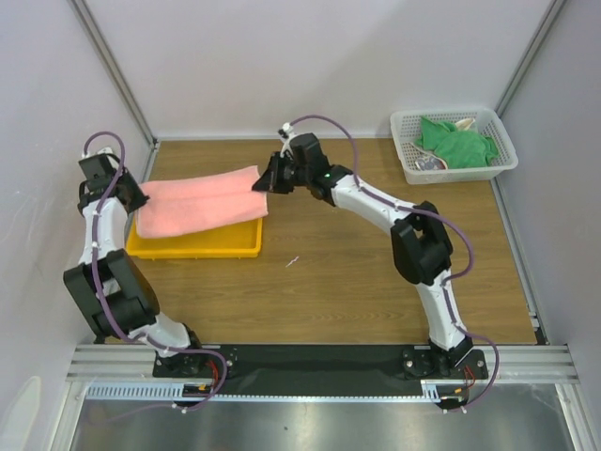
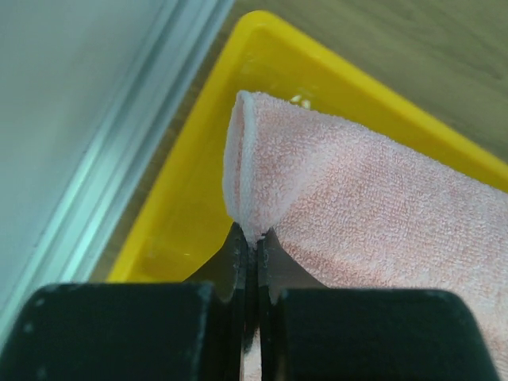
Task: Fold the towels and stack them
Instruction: Neatly place the folded towel into the bin, then grab crumpled towel
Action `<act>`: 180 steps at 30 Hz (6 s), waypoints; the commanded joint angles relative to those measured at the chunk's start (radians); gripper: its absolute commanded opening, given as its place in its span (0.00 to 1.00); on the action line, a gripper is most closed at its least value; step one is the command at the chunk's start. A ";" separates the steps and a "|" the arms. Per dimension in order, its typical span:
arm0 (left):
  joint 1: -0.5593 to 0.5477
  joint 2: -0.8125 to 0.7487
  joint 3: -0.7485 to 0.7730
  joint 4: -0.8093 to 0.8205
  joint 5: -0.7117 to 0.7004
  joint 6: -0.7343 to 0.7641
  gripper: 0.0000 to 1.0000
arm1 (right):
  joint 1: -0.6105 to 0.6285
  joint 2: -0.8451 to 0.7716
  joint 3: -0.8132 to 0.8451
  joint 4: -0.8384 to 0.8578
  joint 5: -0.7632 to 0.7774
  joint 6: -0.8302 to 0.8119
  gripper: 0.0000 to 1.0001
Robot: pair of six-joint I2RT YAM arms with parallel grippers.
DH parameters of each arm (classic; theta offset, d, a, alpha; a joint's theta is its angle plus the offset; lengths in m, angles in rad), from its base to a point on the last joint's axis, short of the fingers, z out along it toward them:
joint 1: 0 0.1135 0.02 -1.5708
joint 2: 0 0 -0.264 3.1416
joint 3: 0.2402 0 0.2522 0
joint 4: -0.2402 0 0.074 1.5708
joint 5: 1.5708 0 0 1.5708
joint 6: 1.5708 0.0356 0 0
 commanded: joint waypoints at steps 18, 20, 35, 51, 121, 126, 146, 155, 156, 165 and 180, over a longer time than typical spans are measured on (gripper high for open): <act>0.091 0.219 0.060 0.237 -0.428 0.248 0.00 | 0.029 0.209 0.131 -0.088 0.131 0.018 0.00; 0.091 0.230 0.069 0.234 -0.437 0.248 0.00 | 0.033 0.216 0.136 -0.094 0.150 0.012 0.00; 0.046 0.225 0.057 0.251 -0.425 0.217 0.34 | 0.046 0.265 0.220 -0.181 0.225 -0.064 0.46; -0.243 0.022 0.090 0.142 -0.562 0.185 0.94 | 0.040 0.122 0.289 -0.283 0.246 -0.196 0.67; -0.710 0.228 -0.071 0.153 -0.112 -0.079 0.00 | -0.194 -0.299 -0.441 -0.059 0.114 -0.127 0.68; -0.719 0.245 -0.065 0.154 -0.084 -0.096 0.00 | -0.193 -0.302 -0.446 -0.065 0.117 -0.130 0.68; -0.705 0.164 0.070 0.004 -0.187 -0.056 0.77 | -0.181 -0.331 -0.401 -0.154 0.177 -0.195 0.71; -0.472 -0.164 -0.004 -0.042 -0.178 -0.145 1.00 | -0.266 -0.495 -0.456 -0.166 0.171 -0.229 0.83; -0.446 -0.195 -0.021 -0.027 -0.172 -0.151 1.00 | -0.279 -0.553 -0.475 -0.158 0.179 -0.233 0.86; -0.383 -0.521 -0.247 0.053 -0.150 -0.208 1.00 | -0.415 -0.794 -0.623 -0.155 0.275 -0.359 1.00; -0.388 -0.885 -0.574 0.259 -0.050 -0.308 1.00 | -0.431 -1.190 -1.194 0.182 0.349 -0.275 1.00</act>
